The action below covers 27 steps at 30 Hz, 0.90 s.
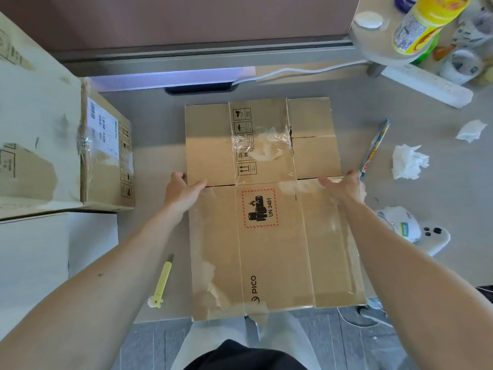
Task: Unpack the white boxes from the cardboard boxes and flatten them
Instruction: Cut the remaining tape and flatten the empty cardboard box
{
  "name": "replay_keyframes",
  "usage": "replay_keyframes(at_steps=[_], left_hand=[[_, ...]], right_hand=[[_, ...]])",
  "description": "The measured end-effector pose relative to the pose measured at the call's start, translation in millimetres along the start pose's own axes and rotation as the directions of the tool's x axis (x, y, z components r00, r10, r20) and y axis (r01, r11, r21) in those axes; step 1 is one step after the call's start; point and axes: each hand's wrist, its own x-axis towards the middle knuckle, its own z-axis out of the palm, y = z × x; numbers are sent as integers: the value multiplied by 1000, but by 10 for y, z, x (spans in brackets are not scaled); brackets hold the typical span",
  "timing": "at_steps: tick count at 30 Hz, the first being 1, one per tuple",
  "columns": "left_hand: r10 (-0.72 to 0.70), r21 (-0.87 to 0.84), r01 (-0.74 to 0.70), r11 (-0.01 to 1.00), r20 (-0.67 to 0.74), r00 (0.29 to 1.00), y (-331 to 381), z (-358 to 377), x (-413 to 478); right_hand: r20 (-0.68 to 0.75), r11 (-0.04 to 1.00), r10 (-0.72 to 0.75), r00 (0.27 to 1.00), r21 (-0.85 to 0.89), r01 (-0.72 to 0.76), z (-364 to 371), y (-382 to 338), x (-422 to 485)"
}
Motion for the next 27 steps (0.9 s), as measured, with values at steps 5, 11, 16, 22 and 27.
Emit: replay_keyframes(at_steps=[5,11,16,22,27], left_hand=[[14,-109,0,994,125,992,-3,-29,-3],[149,-242,-141,960,14,989,44,-8,-279],[217,-371,-226,901,-66,974,112,-94,-659],[302,-527,-291,798,-67,951,267,-360,-1092],[451,-532,-433,728,-104,886,509,-689,-1608]], right_hand=[[55,999,16,998,-40,-14,-89,8,99],[78,999,-52,996,19,51,-169,43,-34],[26,986,-116,993,125,112,-249,74,-214],[36,926,-185,982,340,162,-443,156,-391],[116,847,-293,949,492,202,-649,156,-549]])
